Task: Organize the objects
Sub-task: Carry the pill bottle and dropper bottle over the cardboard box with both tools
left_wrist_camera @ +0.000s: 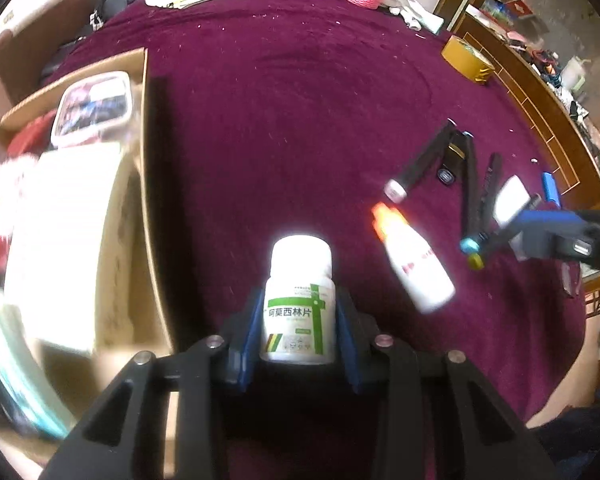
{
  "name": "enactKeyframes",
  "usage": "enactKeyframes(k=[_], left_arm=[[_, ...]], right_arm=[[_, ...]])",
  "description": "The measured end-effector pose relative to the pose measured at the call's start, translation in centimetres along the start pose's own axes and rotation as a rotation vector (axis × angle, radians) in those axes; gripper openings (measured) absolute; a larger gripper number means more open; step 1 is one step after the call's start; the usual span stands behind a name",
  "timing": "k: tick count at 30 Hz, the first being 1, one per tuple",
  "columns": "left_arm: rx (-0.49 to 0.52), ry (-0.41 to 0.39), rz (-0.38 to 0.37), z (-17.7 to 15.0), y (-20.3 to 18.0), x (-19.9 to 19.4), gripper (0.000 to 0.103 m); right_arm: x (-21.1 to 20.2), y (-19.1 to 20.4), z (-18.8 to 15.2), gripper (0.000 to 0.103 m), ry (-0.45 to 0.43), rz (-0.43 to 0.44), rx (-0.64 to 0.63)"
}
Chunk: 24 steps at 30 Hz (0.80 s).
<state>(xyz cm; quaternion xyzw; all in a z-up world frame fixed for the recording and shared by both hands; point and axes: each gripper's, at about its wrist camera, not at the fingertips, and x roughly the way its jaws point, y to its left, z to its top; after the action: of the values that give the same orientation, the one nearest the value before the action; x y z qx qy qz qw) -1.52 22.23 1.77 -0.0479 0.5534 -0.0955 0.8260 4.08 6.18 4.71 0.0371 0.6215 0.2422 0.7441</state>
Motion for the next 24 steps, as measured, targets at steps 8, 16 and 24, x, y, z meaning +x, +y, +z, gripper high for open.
enactKeyframes(k=[8, 16, 24], left_arm=[[-0.032, -0.005, 0.018, -2.4, 0.0, -1.0, 0.033], [-0.027, -0.016, 0.080, -2.4, -0.6, -0.7, 0.033], [-0.100, -0.055, 0.032, -2.0, 0.1, -1.1, 0.033]], right_arm=[[4.6, 3.1, 1.9, 0.039, 0.110, -0.075, -0.087], [4.8, 2.8, 1.1, 0.030, 0.104, -0.107, -0.115], [1.4, 1.0, -1.2, 0.030, 0.043, -0.071, -0.084]])
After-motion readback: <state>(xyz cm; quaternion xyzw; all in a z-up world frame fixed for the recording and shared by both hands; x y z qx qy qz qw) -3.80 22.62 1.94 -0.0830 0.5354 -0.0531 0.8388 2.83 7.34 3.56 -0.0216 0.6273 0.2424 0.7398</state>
